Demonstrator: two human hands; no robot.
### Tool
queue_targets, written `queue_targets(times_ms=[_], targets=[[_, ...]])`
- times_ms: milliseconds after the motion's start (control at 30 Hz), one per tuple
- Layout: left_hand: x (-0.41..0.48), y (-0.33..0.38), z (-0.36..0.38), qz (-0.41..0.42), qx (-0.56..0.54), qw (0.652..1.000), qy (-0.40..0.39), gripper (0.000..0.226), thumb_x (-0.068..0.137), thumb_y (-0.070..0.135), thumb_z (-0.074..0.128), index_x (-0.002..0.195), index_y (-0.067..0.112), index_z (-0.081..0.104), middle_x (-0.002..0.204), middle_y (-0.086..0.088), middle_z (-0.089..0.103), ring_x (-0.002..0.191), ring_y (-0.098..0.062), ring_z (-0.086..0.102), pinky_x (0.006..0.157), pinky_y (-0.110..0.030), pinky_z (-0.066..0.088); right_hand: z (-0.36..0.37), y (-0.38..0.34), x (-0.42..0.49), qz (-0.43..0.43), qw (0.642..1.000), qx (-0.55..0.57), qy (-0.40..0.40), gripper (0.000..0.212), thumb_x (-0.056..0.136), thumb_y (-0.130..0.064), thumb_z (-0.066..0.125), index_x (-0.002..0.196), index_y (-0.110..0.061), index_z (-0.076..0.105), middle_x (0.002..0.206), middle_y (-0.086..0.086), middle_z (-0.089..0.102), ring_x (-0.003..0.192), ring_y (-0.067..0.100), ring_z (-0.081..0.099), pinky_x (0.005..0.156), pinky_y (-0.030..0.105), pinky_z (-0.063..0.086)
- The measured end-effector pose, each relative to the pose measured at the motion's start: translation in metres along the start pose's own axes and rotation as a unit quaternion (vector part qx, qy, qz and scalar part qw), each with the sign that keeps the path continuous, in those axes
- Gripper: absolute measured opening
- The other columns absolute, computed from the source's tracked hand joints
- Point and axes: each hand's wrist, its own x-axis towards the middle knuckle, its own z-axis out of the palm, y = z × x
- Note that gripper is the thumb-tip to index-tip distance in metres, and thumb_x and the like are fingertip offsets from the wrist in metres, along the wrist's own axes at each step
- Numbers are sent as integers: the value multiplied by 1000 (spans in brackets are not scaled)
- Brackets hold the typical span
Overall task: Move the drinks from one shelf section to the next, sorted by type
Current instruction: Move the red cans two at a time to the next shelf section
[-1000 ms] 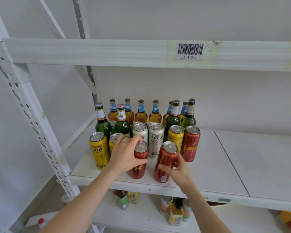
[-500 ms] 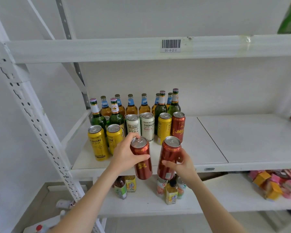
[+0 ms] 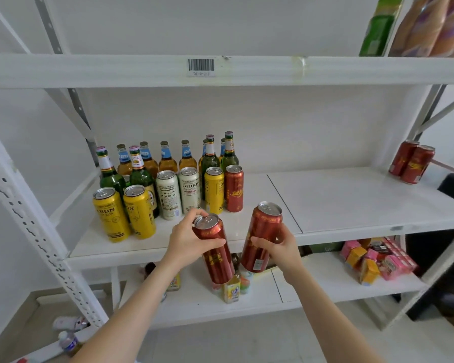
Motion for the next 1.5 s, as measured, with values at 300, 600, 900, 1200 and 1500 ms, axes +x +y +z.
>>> queue_targets(times_ms=[300, 600, 900, 1200, 1500], targets=[[-3, 50, 77, -10, -34, 999, 19, 58, 56, 32, 93, 98, 38, 54, 104, 12, 67, 98, -10, 63, 73, -28, 52, -100, -10, 12, 0, 1000, 18, 6, 58, 62, -29, 85, 113, -19, 60, 107, 3, 70, 100, 24, 67, 83, 45, 57], [-1, 97, 172, -14, -45, 999, 11, 60, 57, 33, 93, 102, 37, 54, 108, 7, 64, 98, -11, 63, 69, -24, 51, -215, -2, 25, -4, 1000, 4, 5, 43, 73, -20, 82, 108, -28, 59, 107, 0, 69, 100, 23, 65, 85, 46, 56], [45, 133, 257, -1, -32, 999, -43, 59, 61, 34, 92, 105, 38, 52, 111, 7, 62, 100, -14, 61, 70, -26, 53, -294, 13, 57, 22, 999, 24, 40, 55, 60, -29, 86, 109, -24, 63, 105, 0, 72, 101, 26, 67, 89, 53, 55], [124, 167, 349, 11, -14, 998, -68, 61, 56, 39, 92, 100, 45, 52, 113, 8, 62, 103, -15, 59, 81, -38, 56, -373, 21, 125, 10, 997, 16, 75, 44, 68, -16, 86, 105, -23, 63, 99, -1, 72, 90, 20, 71, 72, 36, 59], [164, 221, 456, 14, -11, 997, -69, 59, 55, 31, 93, 99, 38, 55, 106, 8, 63, 99, -14, 60, 80, -37, 56, -484, 28, 185, 1, 997, -5, 82, 44, 69, -18, 86, 105, -23, 62, 102, -1, 71, 98, 23, 67, 83, 44, 56]])
